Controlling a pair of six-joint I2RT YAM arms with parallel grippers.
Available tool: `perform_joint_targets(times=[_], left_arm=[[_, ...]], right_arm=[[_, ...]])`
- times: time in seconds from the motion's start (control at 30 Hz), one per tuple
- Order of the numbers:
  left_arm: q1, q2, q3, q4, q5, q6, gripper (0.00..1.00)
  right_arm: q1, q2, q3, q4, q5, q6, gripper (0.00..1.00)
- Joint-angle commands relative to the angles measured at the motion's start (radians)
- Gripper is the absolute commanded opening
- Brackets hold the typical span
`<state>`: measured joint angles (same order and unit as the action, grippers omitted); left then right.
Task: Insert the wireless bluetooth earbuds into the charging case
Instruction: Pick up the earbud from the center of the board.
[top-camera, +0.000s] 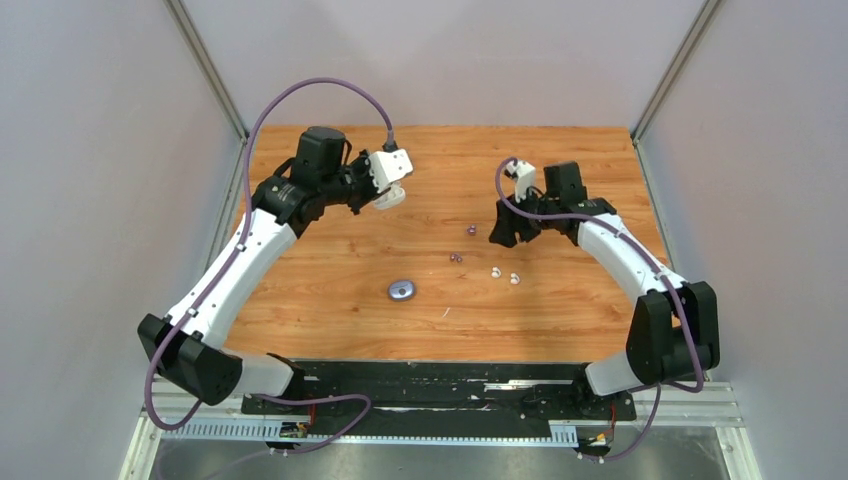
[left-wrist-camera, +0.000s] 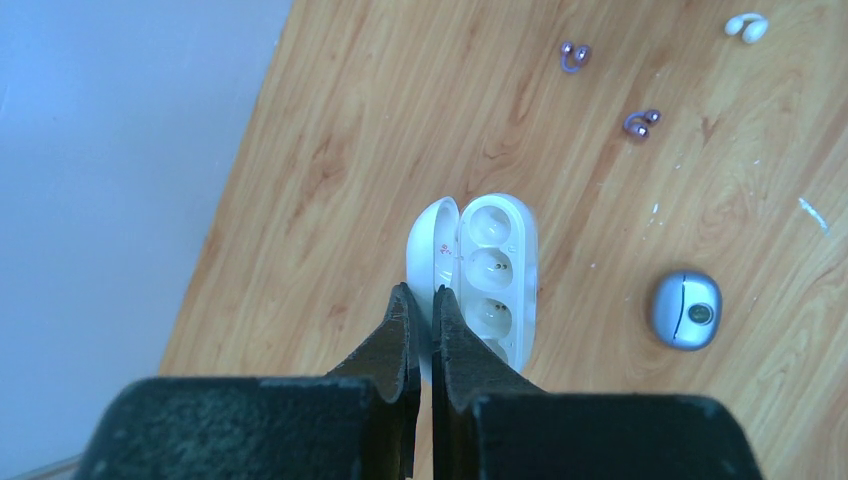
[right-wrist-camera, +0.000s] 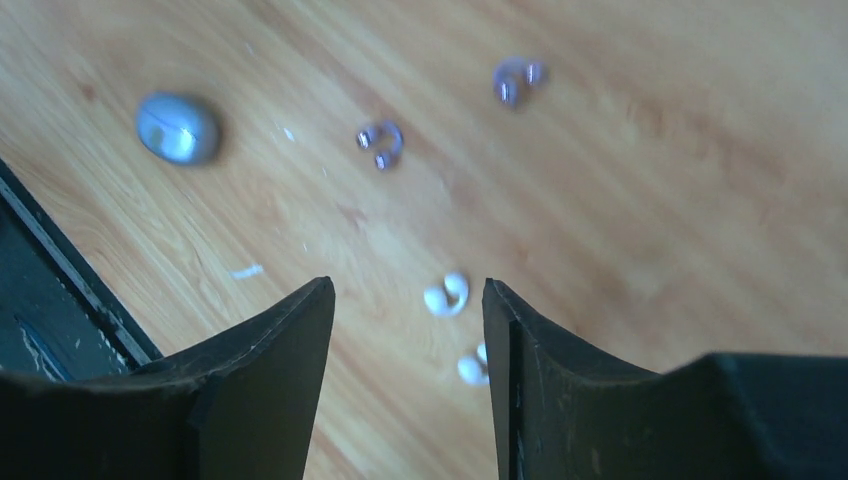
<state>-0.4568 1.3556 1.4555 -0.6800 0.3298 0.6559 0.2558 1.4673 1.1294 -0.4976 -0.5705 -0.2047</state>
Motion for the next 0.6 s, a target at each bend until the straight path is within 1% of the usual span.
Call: perform_joint_targets(times=[0.0, 0.1, 0.23, 0.33, 0.57], left_arm=[[-0.021, -0.037, -0.023, 0.078, -0.081, 0.048, 0.0], [-0.025, -0.03, -0.012, 0.076, -0.081, 0.014, 0.0], [-0.025, -0.019, 0.003, 0.037, -0.052, -0.038, 0.0], [-0.025, -0.015, 0.003, 0.013, -0.024, -0.075, 0.0], [-0.025, -0.018, -0.005, 0.009, -0.009, -0.114, 0.0]], right_arm=[[0.0, -0.043, -0.12, -0.066, 0.12, 0.059, 0.55], [-0.004, -0.024, -0.167, -0.079, 0.149, 0.036, 0.51], [-0.009, 0.013, -0.176, -0.104, 0.167, 0.028, 0.46], [-0.025, 0.053, -0.17, -0.131, 0.179, 0.026, 0.39], [-0.059, 0.125, -0.132, -0.176, 0.198, 0.037, 0.37]])
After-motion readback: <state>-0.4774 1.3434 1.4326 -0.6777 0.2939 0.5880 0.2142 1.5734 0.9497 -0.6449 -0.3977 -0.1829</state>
